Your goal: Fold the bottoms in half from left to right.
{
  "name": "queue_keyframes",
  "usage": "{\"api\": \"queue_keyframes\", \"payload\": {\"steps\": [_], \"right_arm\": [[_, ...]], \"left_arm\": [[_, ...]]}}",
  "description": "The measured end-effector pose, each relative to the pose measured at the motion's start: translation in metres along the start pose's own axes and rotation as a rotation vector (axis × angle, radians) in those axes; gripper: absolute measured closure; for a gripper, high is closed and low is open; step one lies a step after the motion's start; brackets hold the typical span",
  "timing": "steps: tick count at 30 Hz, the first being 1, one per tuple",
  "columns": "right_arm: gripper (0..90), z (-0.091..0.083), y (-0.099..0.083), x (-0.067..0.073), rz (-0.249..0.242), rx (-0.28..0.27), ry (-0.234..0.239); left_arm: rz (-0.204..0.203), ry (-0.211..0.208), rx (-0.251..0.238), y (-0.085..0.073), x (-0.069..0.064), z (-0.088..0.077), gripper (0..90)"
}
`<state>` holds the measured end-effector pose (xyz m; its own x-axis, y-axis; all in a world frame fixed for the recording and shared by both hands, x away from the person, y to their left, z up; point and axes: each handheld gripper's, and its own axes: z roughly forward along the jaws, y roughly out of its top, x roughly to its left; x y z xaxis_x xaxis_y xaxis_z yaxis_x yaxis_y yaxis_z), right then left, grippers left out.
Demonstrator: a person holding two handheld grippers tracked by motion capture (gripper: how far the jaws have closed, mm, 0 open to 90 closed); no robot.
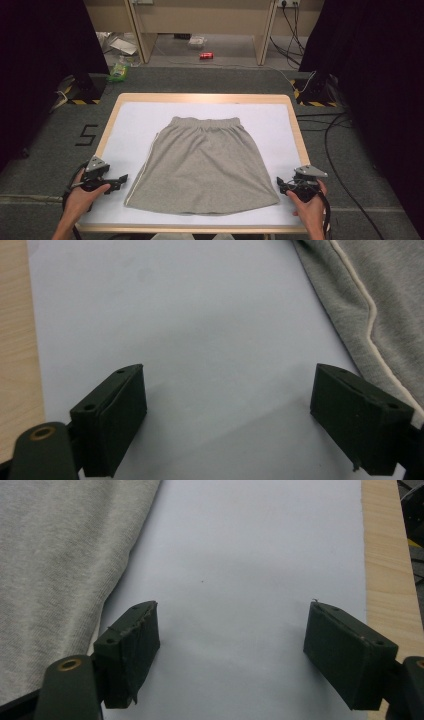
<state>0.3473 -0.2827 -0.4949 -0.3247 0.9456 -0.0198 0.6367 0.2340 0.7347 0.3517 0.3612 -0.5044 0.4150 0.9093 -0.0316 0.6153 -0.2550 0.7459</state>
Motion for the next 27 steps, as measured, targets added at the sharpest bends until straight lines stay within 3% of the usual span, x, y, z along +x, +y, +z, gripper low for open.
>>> {"api": "queue_keyframes", "payload": {"steps": [18,27], "right_arm": [[22.6,0.000,0.000,0.000,0.000,0.000,0.000],[22.6,0.000,0.000,0.000,0.000,0.000,0.000]], "left_arm": [[0.011,-0.001,0.009,0.005,-0.003,0.004,15.2],[0.026,-0.023,-0.007,0.027,-0.010,0.009,15.4]]}}
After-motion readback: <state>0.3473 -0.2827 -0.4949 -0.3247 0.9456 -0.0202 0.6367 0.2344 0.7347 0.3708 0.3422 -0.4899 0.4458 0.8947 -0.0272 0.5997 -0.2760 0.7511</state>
